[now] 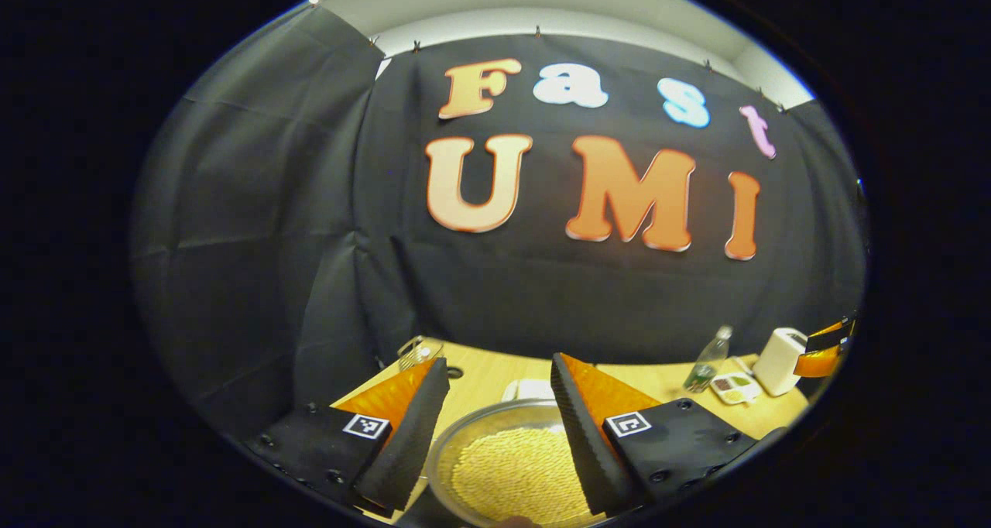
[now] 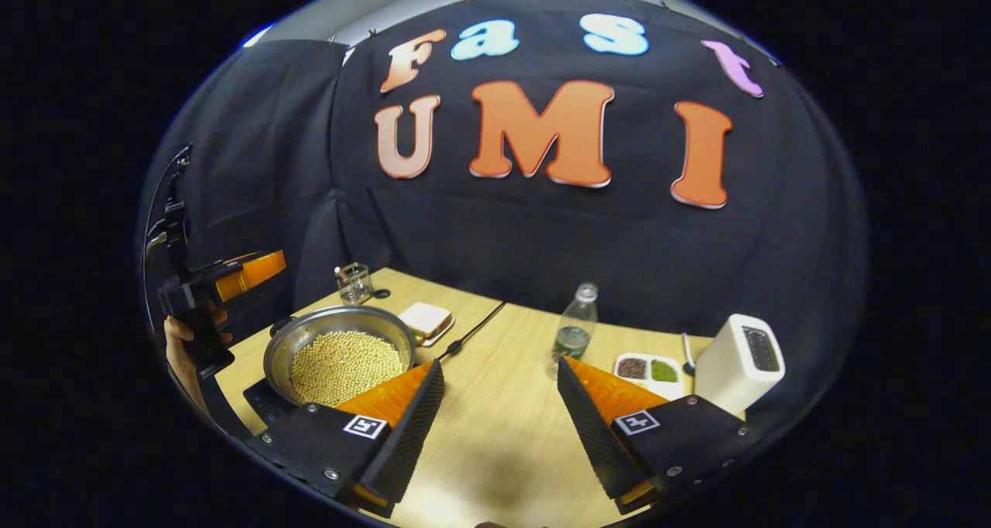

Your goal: First push the handle of the pot to place it horizontally, then grasp the pot with both hands and set it on the induction cooktop.

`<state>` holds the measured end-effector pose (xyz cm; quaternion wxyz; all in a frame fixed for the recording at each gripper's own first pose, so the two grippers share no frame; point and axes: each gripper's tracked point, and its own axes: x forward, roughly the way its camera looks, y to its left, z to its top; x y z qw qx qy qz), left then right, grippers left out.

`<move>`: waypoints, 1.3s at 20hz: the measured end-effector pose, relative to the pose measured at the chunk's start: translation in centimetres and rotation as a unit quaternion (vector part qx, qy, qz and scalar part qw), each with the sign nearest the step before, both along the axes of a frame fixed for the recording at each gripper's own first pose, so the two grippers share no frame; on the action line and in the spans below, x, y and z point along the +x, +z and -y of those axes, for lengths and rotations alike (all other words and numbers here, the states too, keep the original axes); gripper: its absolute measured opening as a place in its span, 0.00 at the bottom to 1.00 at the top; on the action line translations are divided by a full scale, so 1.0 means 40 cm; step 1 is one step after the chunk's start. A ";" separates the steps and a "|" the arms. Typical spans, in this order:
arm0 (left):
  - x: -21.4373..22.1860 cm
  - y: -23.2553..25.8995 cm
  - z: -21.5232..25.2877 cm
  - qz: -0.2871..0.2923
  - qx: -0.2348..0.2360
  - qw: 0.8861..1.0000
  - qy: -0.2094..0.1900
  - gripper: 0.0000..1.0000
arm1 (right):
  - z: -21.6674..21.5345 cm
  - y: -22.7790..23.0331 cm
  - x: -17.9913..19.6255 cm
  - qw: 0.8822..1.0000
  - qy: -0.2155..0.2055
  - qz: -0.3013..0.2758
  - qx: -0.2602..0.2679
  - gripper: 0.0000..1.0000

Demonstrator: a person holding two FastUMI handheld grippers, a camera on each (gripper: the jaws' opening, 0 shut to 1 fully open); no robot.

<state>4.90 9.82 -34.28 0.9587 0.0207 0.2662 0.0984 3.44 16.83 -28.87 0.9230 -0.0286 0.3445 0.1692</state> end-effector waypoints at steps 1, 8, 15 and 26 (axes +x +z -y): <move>0.009 0.054 0.036 0.023 -0.007 1.000 -0.009 0.87 | 0.044 0.047 -0.004 1.000 -0.005 0.020 -0.001 0.92; 0.040 0.309 0.294 0.119 -0.026 0.991 -0.064 0.85 | 0.312 0.266 -0.056 0.990 -0.044 0.129 -0.023 0.93; -0.007 0.453 0.446 0.154 -0.020 0.984 -0.084 0.87 | 0.442 0.385 -0.101 0.983 -0.060 0.175 -0.014 0.94; -0.003 0.575 0.422 0.151 -0.037 0.987 -0.049 0.97 | 0.478 0.550 -0.098 0.967 -0.061 0.247 0.004 0.98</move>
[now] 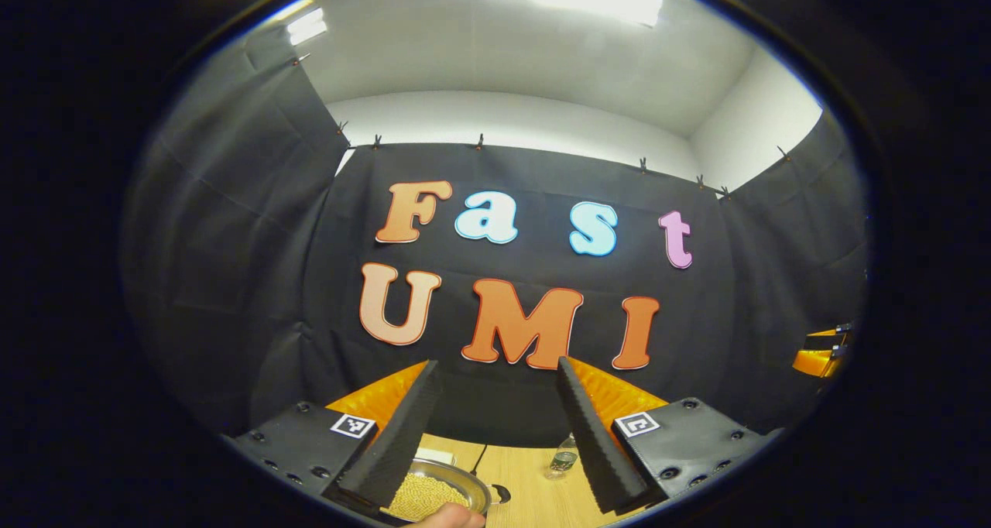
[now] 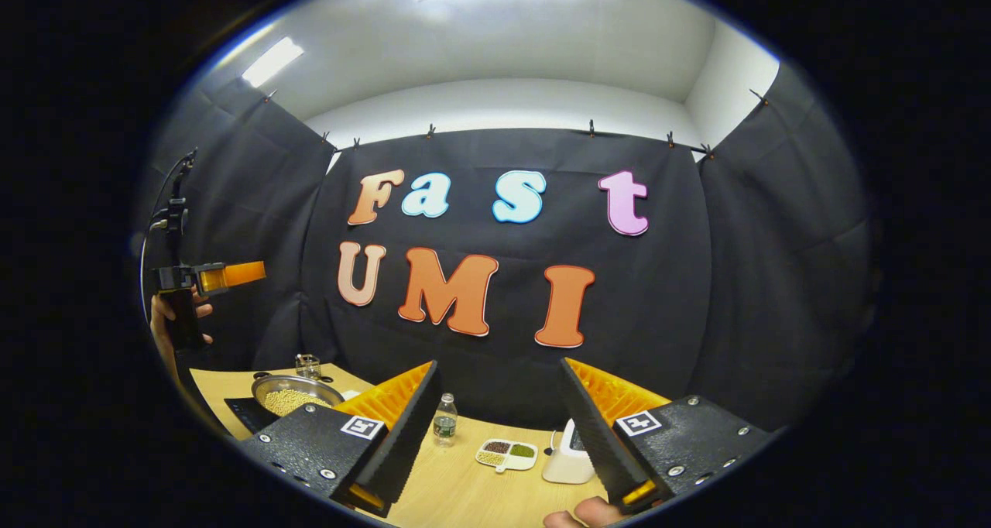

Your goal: First push the handle of the pot to place it horizontally, then grasp the pot with both hands and set it on the induction cooktop.

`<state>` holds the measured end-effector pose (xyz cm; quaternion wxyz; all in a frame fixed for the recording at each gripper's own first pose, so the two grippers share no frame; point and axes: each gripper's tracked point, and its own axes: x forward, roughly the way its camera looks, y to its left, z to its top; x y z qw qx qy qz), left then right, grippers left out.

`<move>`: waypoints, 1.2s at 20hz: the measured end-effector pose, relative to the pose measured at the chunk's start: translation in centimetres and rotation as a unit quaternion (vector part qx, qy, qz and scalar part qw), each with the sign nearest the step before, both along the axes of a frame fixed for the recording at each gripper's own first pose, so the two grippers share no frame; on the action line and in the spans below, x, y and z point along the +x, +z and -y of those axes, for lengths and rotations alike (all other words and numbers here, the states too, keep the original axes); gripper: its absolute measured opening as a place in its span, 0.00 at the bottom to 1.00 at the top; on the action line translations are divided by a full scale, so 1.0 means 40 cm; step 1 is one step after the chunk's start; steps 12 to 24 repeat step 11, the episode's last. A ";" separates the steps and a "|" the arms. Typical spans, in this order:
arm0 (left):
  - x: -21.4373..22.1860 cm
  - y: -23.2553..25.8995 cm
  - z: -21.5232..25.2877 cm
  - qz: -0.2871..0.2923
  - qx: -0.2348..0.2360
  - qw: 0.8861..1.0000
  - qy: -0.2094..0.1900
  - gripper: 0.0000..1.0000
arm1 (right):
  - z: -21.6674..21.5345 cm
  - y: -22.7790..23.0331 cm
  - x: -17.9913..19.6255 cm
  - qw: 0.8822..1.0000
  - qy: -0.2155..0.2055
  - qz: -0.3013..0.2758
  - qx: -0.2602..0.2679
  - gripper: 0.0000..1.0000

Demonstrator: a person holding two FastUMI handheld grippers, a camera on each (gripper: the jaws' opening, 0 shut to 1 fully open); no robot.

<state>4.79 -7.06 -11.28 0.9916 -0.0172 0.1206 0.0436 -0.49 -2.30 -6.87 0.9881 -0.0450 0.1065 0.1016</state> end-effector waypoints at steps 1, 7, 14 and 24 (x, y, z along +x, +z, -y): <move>-0.003 -0.001 -0.009 -0.002 -0.002 1.000 0.005 0.98 | -0.003 0.010 0.005 1.000 0.000 0.004 0.002 0.94; -0.003 0.024 -0.043 0.005 -0.002 1.000 0.013 0.97 | -0.041 0.020 0.023 1.000 0.008 0.012 -0.009 0.95; 0.011 0.043 -0.077 0.031 0.008 0.999 0.028 0.97 | -0.067 0.027 0.044 0.999 0.013 0.030 -0.003 0.95; 0.011 0.043 -0.077 0.031 0.008 0.999 0.028 0.97 | -0.067 0.027 0.044 0.999 0.013 0.030 -0.003 0.95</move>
